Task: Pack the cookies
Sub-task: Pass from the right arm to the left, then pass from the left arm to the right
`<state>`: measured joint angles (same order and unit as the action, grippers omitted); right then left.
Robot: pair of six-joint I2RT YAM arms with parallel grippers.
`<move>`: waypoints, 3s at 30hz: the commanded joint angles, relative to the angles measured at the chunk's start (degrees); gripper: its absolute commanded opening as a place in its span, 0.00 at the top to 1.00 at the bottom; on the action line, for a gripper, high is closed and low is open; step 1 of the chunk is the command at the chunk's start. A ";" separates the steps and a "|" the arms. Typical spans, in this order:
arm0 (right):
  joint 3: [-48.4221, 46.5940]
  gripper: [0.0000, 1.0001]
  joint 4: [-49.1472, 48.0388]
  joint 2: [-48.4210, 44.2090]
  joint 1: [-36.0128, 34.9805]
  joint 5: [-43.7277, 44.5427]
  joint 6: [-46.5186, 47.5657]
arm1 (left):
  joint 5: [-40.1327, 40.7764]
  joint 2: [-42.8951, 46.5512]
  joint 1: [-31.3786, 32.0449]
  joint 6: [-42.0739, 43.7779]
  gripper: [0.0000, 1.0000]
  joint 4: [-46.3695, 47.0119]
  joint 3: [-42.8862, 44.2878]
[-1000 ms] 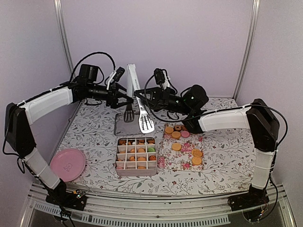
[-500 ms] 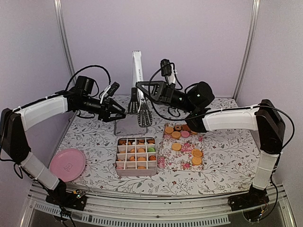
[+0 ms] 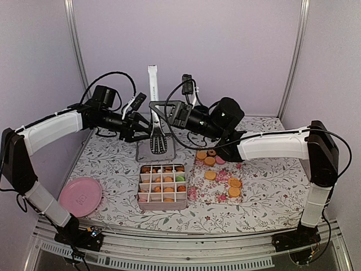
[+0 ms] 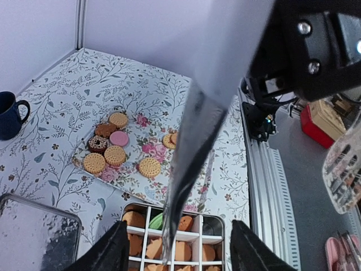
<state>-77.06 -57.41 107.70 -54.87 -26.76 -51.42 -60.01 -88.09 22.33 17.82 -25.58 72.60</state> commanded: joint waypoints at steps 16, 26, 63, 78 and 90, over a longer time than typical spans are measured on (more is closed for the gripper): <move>-3.67 1.00 -5.61 3.46 -0.82 2.32 -3.93 | -7.56 -3.12 1.29 -0.43 0.77 2.19 2.92; -2.58 0.84 -5.10 2.78 -0.60 0.94 -3.50 | -8.66 -2.84 1.32 0.48 1.00 0.88 2.75; -18.96 0.05 73.61 -8.24 5.18 -23.52 51.39 | 8.57 -6.28 10.17 23.76 1.00 -23.56 8.44; -20.16 0.42 76.65 -6.27 6.14 -24.94 50.77 | 10.17 -5.42 10.80 25.41 1.00 -24.83 8.25; -22.06 0.47 83.69 -3.28 5.78 -28.36 54.50 | 11.10 -6.29 11.22 25.44 1.00 -25.53 9.67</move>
<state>-98.30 22.33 102.98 -48.16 -51.46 2.79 -48.31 -94.02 32.38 42.65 -53.08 80.23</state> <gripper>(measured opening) 0.555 0.009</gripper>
